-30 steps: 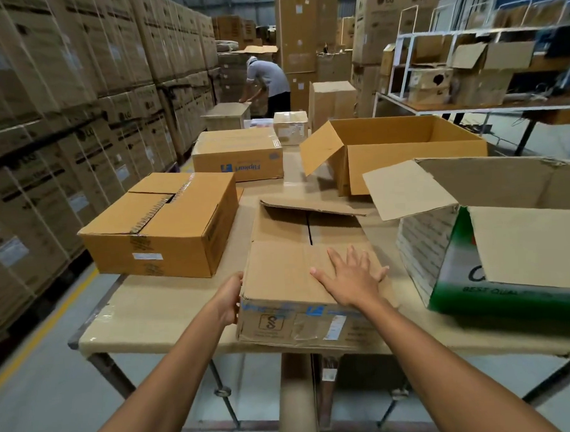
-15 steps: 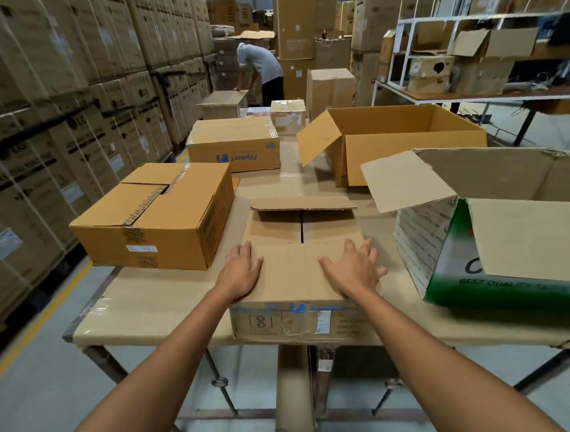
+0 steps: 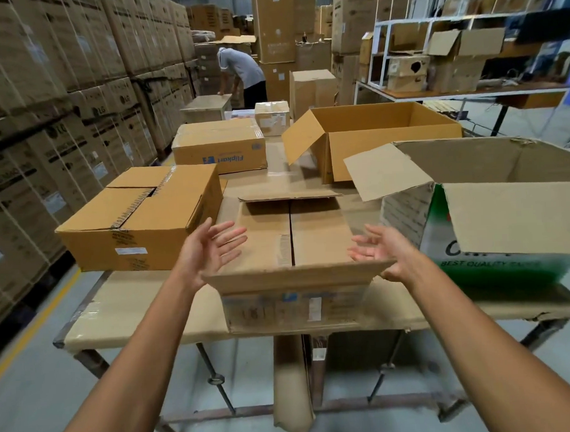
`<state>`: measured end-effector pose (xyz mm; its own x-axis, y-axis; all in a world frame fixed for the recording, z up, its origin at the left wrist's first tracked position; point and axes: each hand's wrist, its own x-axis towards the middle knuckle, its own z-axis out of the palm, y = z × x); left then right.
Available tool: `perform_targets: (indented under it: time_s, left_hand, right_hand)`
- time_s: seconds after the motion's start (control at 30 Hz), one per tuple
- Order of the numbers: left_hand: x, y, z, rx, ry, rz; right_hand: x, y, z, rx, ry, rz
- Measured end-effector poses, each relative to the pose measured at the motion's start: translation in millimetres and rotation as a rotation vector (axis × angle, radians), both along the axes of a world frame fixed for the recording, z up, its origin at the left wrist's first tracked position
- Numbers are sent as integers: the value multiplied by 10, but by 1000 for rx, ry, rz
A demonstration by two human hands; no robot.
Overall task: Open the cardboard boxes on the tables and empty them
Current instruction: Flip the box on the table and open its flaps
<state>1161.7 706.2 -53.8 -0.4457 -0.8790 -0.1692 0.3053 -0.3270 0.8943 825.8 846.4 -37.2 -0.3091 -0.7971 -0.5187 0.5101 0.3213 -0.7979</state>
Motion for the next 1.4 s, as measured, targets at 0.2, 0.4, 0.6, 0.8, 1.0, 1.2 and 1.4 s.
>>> perform_targets:
  time_s: [0.2,0.4,0.6,0.8,1.0,1.2,1.4]
  left_hand:
    - [-167,346,-209,-597,-945,-292]
    - [-315,518,-613,-976,-1443,-276]
    - [-417,100,-562,-876,-1409,-211]
    - [-683,-401,-538,-747,-1327,-44]
    - [-1007,-1041,-243,-758,-1196,239]
    - [-1296,-1818,92,-870,-1032,395]
    - [-1665,-2522,172,-818,-814,641]
  right_hand:
    - [281,201,-422,50,1171,338]
    - [489,225,-599,100,1670,367]
    - [453,11,-586,107,1712,364]
    - [273,-555,-637,103,1631,359]
    - [-37,-1338,-504,-6,1590,185]
    - [-391,-2156,-301,-287,1236,-127]
    - [-426,-2741,-223,-342,1004,-367]
